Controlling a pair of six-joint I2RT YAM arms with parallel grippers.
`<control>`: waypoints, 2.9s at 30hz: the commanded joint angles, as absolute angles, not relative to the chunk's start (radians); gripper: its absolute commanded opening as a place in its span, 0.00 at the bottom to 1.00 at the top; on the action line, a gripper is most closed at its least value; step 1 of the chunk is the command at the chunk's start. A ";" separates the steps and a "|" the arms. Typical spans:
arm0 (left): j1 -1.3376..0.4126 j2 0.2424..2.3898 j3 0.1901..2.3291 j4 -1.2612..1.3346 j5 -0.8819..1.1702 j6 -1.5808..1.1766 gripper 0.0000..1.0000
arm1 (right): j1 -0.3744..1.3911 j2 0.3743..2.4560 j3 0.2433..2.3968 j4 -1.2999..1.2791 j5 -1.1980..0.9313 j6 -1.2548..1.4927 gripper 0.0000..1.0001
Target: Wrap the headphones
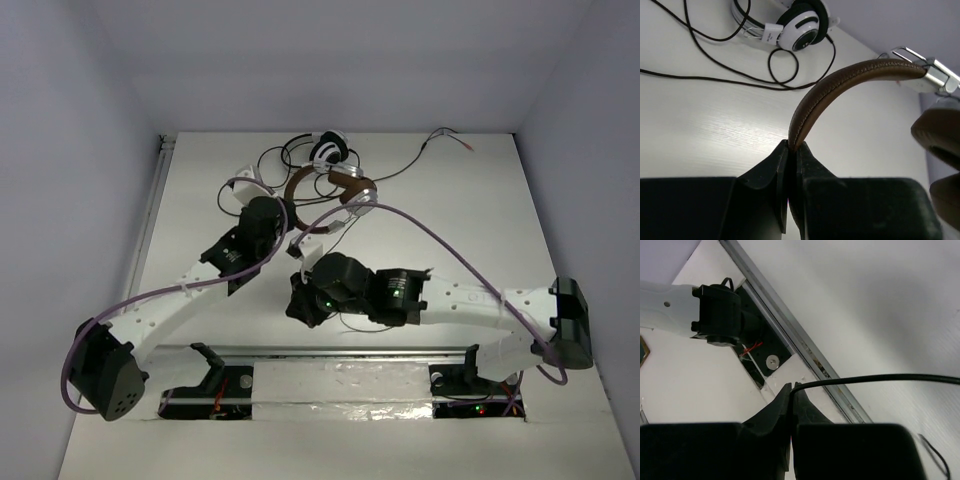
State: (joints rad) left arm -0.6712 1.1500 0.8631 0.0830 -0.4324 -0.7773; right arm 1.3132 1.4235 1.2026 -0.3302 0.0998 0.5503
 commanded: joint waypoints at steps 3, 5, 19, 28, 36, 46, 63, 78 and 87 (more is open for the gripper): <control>-0.791 1.124 0.832 0.109 -0.555 -0.674 0.00 | 1.290 1.358 1.308 -0.509 0.118 0.486 0.00; -0.801 1.097 0.789 0.111 -0.522 -0.647 0.00 | 1.244 1.335 1.328 -0.537 0.094 0.466 0.00; -0.822 0.957 0.765 -0.169 -0.253 -0.488 0.00 | 0.873 1.256 1.365 -0.617 -0.115 0.342 0.00; -0.851 1.052 0.859 -0.209 -0.058 -0.440 0.00 | 0.828 1.324 1.431 -0.617 -0.331 0.319 0.00; -0.828 1.060 0.894 -0.089 -0.107 -0.505 0.00 | 0.900 1.128 1.250 -0.532 -0.407 0.406 0.00; -0.828 1.083 0.864 -0.008 0.077 -0.482 0.00 | 0.934 1.181 1.235 -0.471 -0.302 0.402 0.02; -0.838 0.914 0.664 0.135 0.204 -0.505 0.00 | 0.934 1.207 1.190 -0.313 -0.106 0.391 0.10; -0.838 0.795 0.630 0.011 0.086 -0.520 0.00 | 0.838 1.042 1.069 -0.247 0.109 0.433 0.44; -0.838 0.759 0.692 -0.076 -0.054 -0.537 0.00 | 0.796 0.957 1.014 -0.313 0.213 0.457 0.59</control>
